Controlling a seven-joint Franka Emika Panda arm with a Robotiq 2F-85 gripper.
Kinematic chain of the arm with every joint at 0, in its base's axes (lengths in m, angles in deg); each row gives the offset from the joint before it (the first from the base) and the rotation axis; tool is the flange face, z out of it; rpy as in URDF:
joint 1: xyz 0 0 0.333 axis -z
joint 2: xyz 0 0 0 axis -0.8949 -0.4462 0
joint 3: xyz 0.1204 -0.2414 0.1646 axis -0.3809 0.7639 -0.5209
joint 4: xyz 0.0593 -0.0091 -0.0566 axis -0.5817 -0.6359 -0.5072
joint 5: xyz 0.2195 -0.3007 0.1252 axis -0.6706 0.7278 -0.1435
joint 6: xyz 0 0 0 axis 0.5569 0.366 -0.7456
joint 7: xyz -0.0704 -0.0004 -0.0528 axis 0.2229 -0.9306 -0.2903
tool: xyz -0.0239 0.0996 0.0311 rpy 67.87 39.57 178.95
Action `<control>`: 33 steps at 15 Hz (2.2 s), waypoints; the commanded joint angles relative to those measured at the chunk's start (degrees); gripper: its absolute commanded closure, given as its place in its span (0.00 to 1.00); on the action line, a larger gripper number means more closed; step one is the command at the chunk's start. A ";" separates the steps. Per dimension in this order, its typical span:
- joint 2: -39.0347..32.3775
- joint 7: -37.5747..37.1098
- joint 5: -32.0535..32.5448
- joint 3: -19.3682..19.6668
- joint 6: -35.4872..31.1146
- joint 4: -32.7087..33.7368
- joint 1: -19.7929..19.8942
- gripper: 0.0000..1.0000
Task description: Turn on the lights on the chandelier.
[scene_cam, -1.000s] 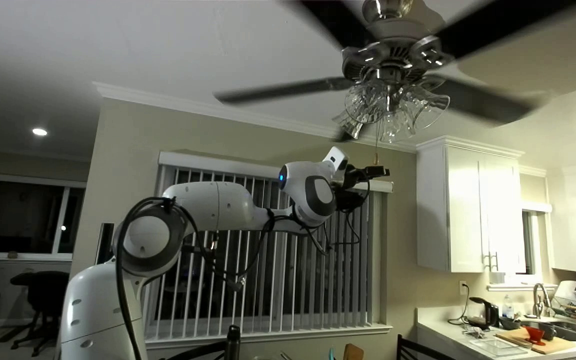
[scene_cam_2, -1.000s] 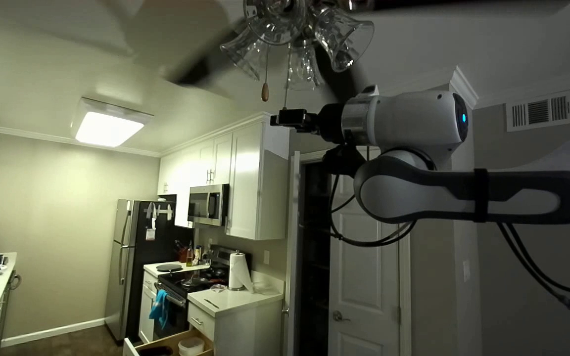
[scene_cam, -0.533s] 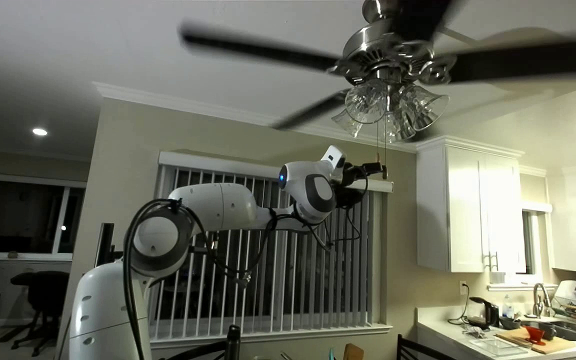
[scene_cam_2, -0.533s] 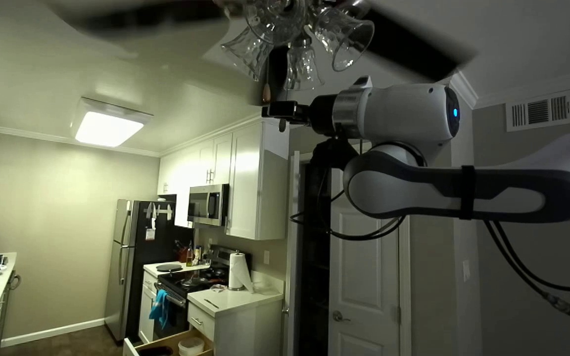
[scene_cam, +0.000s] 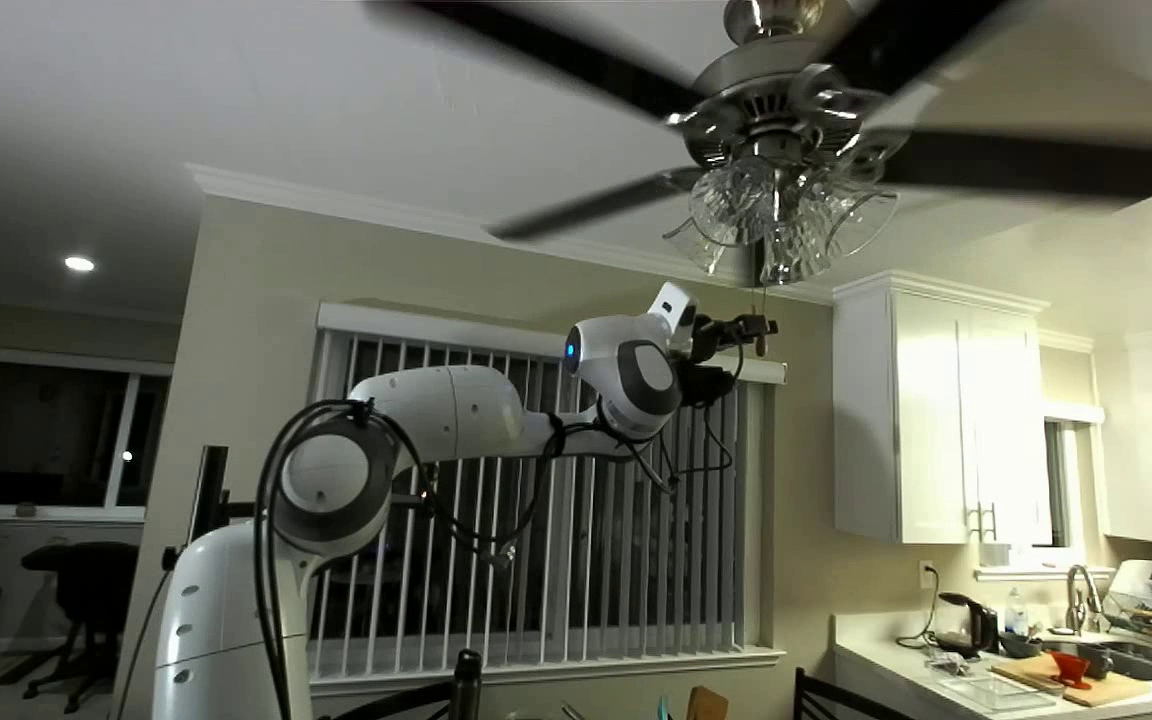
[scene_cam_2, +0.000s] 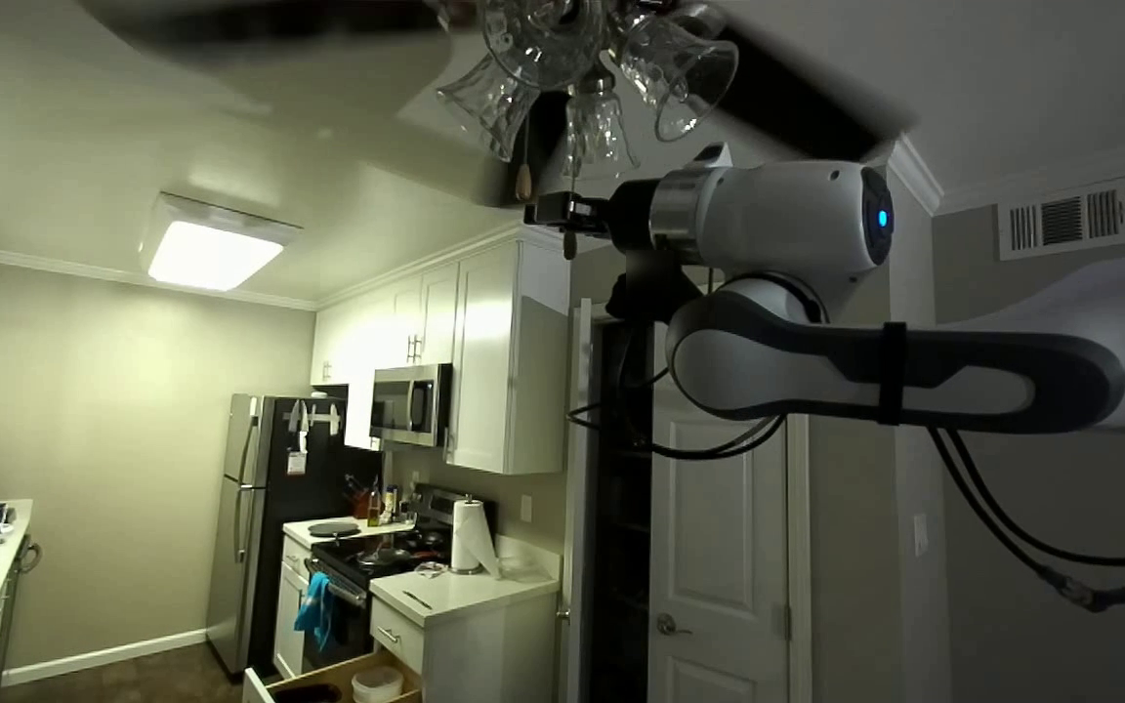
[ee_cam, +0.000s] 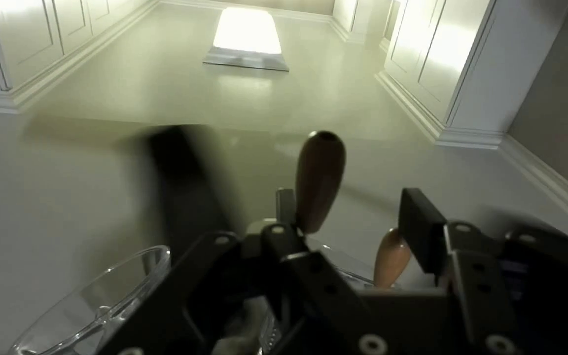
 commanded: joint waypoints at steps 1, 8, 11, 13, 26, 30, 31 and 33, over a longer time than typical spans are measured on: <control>-0.03 -1.45 -0.35 -2.89 -0.37 1.71 3.77 0.73; 0.05 -1.17 -0.49 -5.54 0.06 3.27 7.15 0.96; 0.47 -0.76 -0.13 -5.96 0.79 3.14 8.57 0.96; 1.18 -0.30 0.23 -5.59 3.52 2.43 9.42 0.96; 3.51 0.61 -1.89 -4.49 10.29 2.53 11.41 0.61; 3.62 0.42 -2.05 -5.10 11.21 3.02 11.67 0.42; 3.63 0.51 -1.94 -5.19 11.48 2.80 11.61 0.35; 3.89 1.85 -0.93 -4.76 12.88 1.58 11.21 0.23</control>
